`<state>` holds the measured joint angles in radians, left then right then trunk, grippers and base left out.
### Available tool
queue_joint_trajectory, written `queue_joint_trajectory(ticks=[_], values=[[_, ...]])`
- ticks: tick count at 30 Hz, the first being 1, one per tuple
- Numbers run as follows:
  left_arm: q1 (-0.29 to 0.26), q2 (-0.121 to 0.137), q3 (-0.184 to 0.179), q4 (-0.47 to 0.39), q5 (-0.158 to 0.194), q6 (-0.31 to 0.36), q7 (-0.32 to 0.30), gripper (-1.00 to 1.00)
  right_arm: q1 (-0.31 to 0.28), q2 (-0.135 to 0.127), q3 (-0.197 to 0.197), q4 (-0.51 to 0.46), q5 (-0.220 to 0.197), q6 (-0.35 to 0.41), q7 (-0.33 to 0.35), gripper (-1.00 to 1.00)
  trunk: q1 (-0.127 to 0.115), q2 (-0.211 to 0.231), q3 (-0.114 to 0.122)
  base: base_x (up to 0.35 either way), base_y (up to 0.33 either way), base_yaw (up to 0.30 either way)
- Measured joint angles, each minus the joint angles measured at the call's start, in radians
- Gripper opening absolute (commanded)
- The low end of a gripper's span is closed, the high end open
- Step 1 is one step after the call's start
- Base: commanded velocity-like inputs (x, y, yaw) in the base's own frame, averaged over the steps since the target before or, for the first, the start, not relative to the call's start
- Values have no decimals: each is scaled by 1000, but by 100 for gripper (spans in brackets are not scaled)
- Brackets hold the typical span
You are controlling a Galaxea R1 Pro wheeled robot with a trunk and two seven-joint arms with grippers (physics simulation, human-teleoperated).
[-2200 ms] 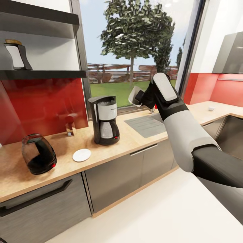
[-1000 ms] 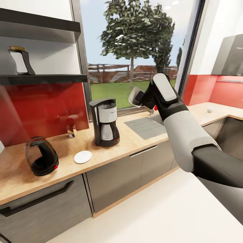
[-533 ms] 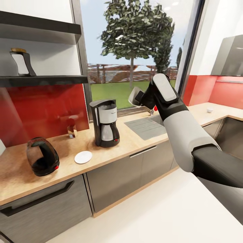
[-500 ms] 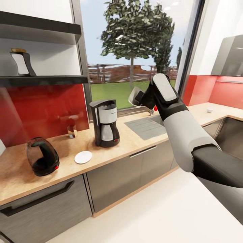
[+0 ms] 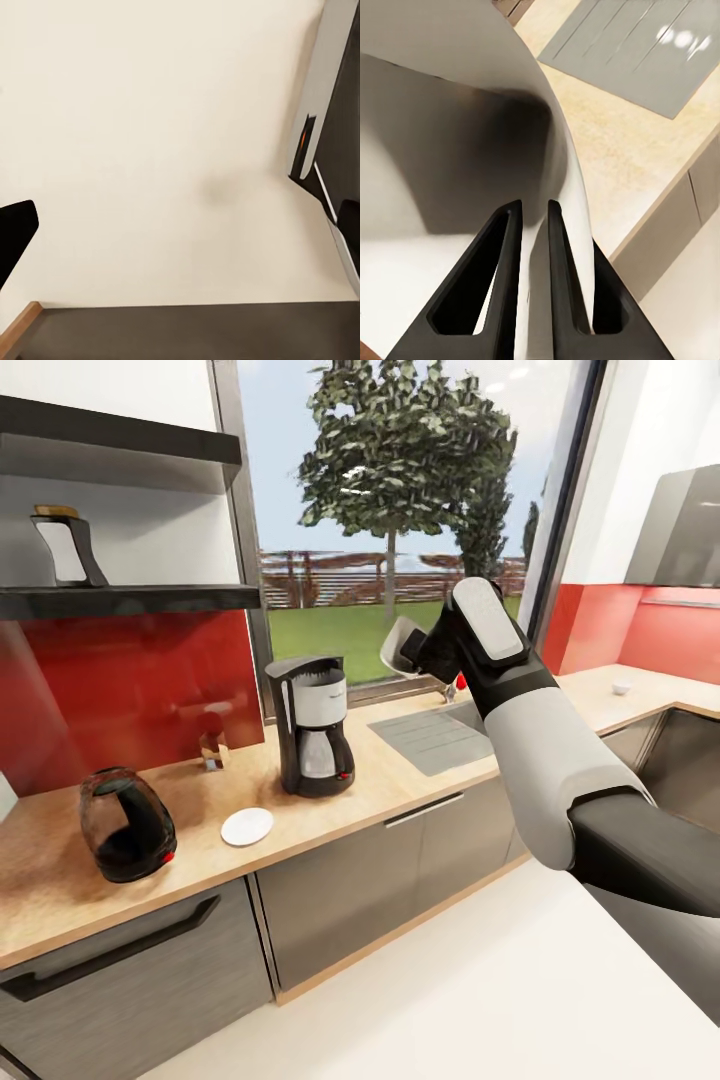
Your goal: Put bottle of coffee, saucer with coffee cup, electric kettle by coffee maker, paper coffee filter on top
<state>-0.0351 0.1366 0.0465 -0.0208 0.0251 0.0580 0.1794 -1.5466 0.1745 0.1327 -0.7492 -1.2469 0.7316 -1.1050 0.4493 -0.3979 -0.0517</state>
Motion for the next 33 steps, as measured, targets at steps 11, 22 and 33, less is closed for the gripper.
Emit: queue_joint_trajectory(ticks=[11, 22, 33], values=[[1, 0, 1, 0, 0, 0, 0, 100, 0, 0, 0, 1, 0, 0, 0, -100, 0, 0, 16, 0, 0, 0], [2, 8, -2, 5, -5, 7, 10, 100, 1, 0, -18, 5, -5, -3, -6, -100, 0, 0, 26, 0, 0, -24], [6, 3, -11, 14, -11, 12, 4, 100, 1, -1, -242, 6, -152, -41, -94, -100, 0, 0, 26, 0, 0, 0]])
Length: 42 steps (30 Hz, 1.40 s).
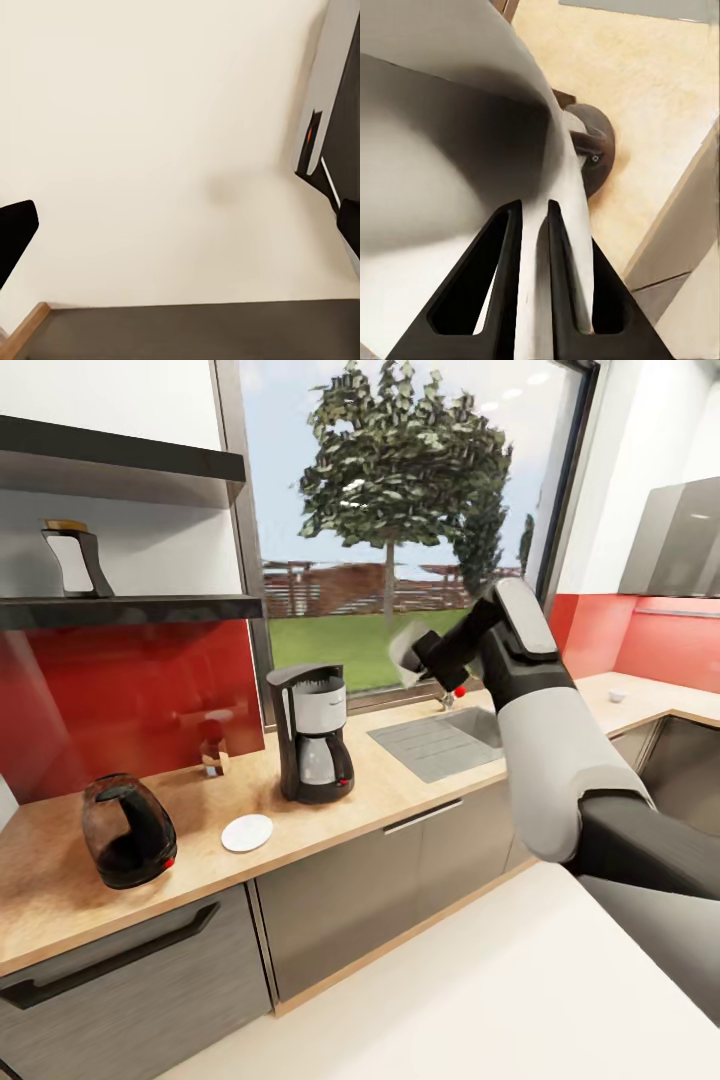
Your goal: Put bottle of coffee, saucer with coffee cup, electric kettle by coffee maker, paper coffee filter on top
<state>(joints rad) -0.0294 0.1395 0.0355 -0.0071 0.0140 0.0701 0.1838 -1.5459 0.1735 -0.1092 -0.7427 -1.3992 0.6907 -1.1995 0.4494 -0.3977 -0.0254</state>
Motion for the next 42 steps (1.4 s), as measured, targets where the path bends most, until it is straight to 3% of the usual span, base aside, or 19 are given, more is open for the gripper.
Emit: queue_joint_trajectory(ticks=[4, 6, 8, 10, 16, 23, 26, 32, 42], values=[[2, 3, 0, 0, 0, -1, 1, 100, -1, 0, -10, -4, -27, -159, -120, -100, 0, 0, 0, 0, 0, 0], [3, 6, -1, 0, 0, -2, -1, 100, -1, 0, -11, -9, -30, -285, -189, -100, 0, 0, 0, 0, 0, 0], [4, 10, -1, 0, 0, -2, 1, 100, -1, 0, -11, -12, -32, -380, -231, -100, 0, 0, 0, 0, 0, 0], [4, 11, -1, 0, 0, -1, 2, 100, -1, 0, -12, -14, -32, -424, -249, -100, 0, 0, 0, 0, 0, 0], [5, 14, -2, 1, 0, 0, 4, 100, -1, 0, -16, -58, -33, -451, -261, -100, 0, 0, 0, 2, 25, 0], [13, 16, -2, 2, 0, -1, 6, 100, 0, 0, -15, -177, -37, -454, -264, -100, 0, 0, 0, 63, 258, 0], [13, 15, -2, 2, 0, -1, 7, 100, 0, 0, -15, -196, -64, -454, -264, -100, 0, 0, 0, 76, 298, 0], [17, 16, -2, 2, 0, -1, 7, 100, 0, 0, -12, -210, -176, -453, -264, -100, 0, 0, 0, 83, 301, 0], [19, 12, -2, 0, 0, -3, 6, 100, -1, 0, -13, -202, -197, -452, -266, -100, 0, 0, 0, 195, 235, 0]])
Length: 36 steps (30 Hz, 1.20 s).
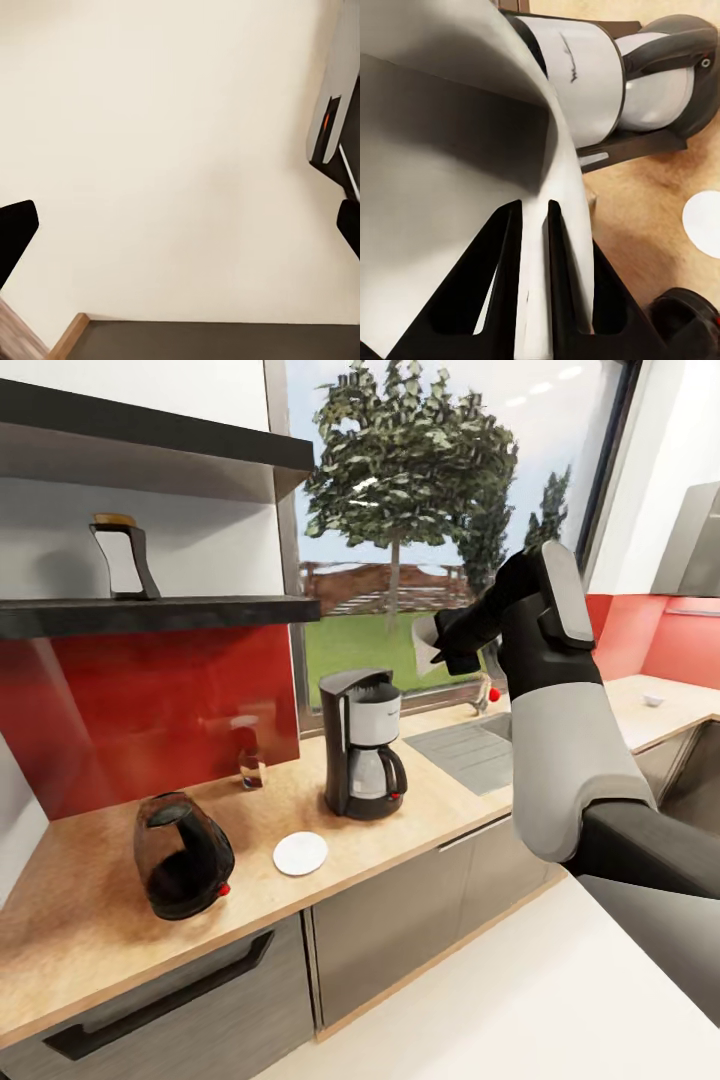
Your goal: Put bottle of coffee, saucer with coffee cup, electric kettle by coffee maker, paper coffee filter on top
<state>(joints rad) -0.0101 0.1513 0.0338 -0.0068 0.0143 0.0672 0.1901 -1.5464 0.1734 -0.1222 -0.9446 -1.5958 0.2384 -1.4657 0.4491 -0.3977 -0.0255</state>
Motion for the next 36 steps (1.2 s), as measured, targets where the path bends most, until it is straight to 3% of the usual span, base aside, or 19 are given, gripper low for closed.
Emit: queue_joint_trajectory(ticks=[36], values=[[2, -6, -1, 9, -1, 3, -1, 100, 5, 0, 0, 52, 0, 2, -7, -100, 0, 0, 0, 97, 78, 0]])
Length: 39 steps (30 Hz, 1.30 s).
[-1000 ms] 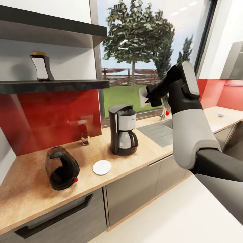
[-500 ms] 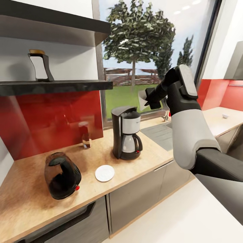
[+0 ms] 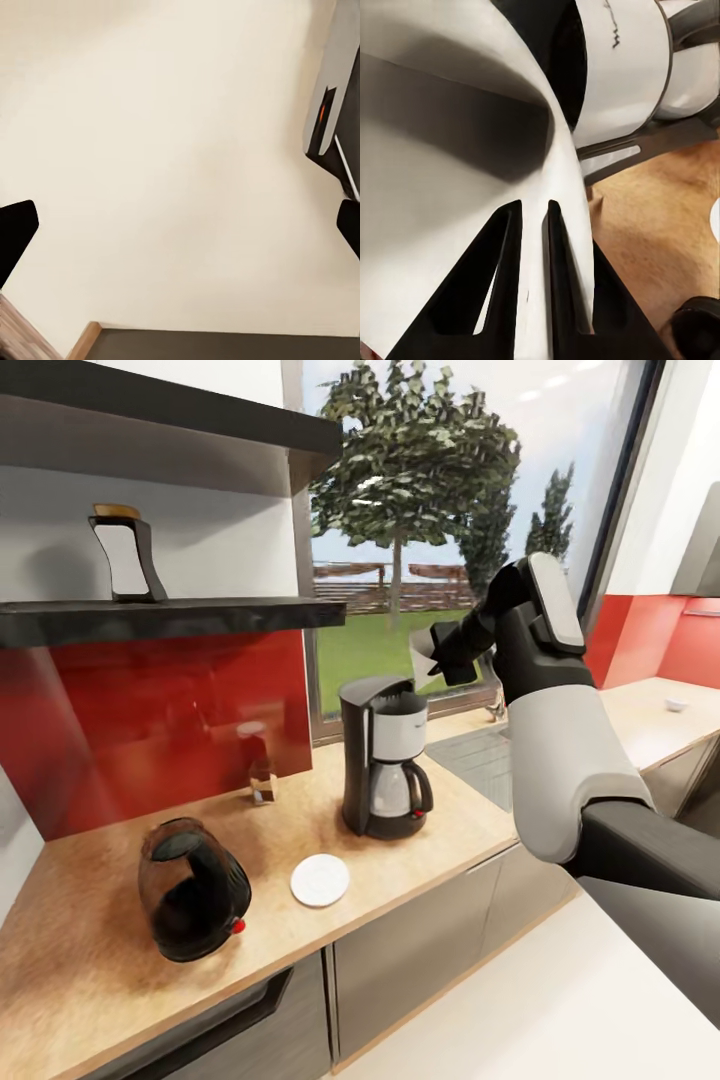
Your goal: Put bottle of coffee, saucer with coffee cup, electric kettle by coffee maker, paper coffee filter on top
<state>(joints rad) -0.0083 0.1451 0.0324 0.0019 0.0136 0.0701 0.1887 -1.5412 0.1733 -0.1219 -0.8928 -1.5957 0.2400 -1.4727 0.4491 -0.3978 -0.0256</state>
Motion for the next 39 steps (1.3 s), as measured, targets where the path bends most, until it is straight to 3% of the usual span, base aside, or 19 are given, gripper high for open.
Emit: queue_joint_trajectory(ticks=[15, 22, 39], values=[[0, -4, 1, 1, -1, 0, 0, 100, 18, 0, 0, 0, 0, 3, -1, -100, 0, 0, 0, 49, 75, 0], [0, -4, 1, 1, -1, 0, -1, 100, 58, 0, 0, 0, 2, 5, 0, -100, 0, 0, 0, 31, 0, 0], [0, -7, 3, 0, -1, -2, -2, 100, 67, 0, 0, -1, 2, 5, 0, -100, 0, 0, 0, 121, 0, 0]])
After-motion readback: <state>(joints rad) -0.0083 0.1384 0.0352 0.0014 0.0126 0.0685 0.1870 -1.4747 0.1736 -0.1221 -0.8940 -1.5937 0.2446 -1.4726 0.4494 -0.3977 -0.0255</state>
